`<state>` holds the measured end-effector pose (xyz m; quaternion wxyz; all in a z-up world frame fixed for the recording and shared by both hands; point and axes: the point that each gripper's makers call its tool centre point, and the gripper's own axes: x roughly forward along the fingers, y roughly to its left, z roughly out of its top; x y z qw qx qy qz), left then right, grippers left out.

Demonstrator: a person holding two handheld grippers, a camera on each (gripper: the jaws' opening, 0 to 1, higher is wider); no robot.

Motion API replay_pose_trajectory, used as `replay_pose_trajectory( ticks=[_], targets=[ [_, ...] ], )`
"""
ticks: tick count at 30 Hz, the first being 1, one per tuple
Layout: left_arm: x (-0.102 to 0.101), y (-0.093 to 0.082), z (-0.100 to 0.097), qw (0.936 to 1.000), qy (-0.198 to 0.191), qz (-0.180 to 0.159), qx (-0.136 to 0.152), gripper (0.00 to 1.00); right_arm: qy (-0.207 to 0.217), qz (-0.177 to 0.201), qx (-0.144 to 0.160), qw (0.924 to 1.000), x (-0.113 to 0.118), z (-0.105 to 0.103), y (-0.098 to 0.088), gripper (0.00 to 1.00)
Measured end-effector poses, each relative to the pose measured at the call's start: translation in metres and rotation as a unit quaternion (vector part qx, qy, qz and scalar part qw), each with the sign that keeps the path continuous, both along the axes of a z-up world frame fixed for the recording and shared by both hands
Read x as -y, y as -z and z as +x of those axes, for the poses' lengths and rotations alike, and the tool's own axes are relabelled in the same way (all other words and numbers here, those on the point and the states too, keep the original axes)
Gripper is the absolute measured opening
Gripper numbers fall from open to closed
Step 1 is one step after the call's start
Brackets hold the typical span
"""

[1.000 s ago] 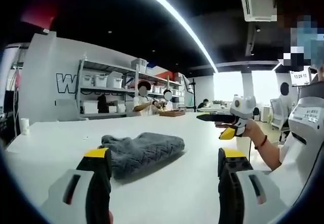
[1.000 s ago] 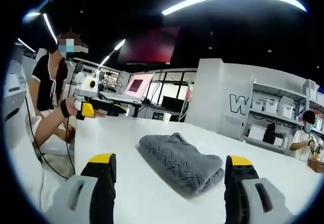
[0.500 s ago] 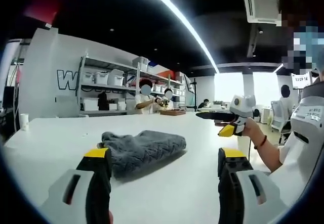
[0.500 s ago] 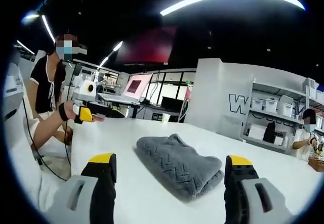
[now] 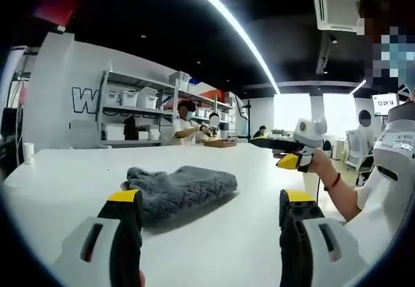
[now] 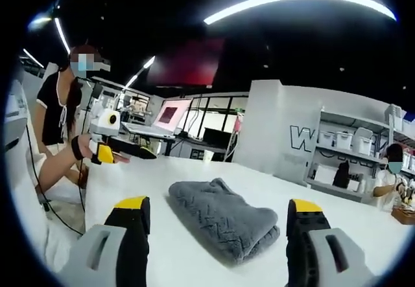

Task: Open the folded towel by lifting each exposed corner and separating the folded layers until the towel lies flat within the target outline without major curled edges

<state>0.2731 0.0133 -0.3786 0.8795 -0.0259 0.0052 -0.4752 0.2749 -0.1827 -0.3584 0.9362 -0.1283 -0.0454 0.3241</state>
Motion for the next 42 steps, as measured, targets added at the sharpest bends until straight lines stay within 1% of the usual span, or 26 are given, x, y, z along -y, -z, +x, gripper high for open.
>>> replay_pose_trajectory(
  ticks=[5, 7, 13, 19, 21, 24, 29, 33, 42],
  targets=[
    [0.000, -0.007, 0.004, 0.9998, -0.009, -0.012, 0.015, 0.83, -0.004, 0.008, -0.005, 0.9999, 0.001, 0.002, 0.000, 0.86],
    [0.002, -0.007, 0.004, 0.9999, -0.006, -0.012, 0.010, 0.83, -0.002, 0.008, -0.005, 1.0000, 0.002, 0.004, 0.000, 0.86],
    [0.007, -0.005, 0.003, 0.9999, 0.000, -0.004, 0.011, 0.84, -0.004, 0.009, -0.012, 0.9999, 0.002, 0.008, 0.003, 0.85],
    [0.011, -0.005, 0.005, 1.0000, 0.002, -0.005, 0.006, 0.84, -0.002, 0.008, -0.011, 0.9999, 0.003, 0.010, 0.001, 0.85],
    [0.012, -0.005, 0.005, 1.0000, 0.005, -0.004, 0.004, 0.84, 0.008, -0.003, -0.005, 0.9999, 0.004, 0.011, 0.000, 0.85],
    [0.014, -0.006, 0.006, 1.0000, 0.006, -0.005, 0.002, 0.84, 0.011, -0.008, -0.005, 0.9999, 0.005, 0.013, 0.001, 0.85],
    [0.015, -0.008, 0.008, 1.0000, 0.006, -0.005, 0.003, 0.83, 0.013, -0.011, -0.011, 0.9998, 0.005, 0.016, 0.004, 0.84],
    [0.015, -0.010, 0.010, 1.0000, 0.004, -0.005, 0.005, 0.83, 0.010, -0.005, -0.013, 0.9999, 0.005, 0.018, 0.003, 0.84],
    [0.019, -0.008, 0.011, 0.9999, 0.009, -0.004, -0.001, 0.82, 0.017, -0.005, -0.024, 0.9995, 0.011, 0.025, 0.010, 0.82]
  ],
)
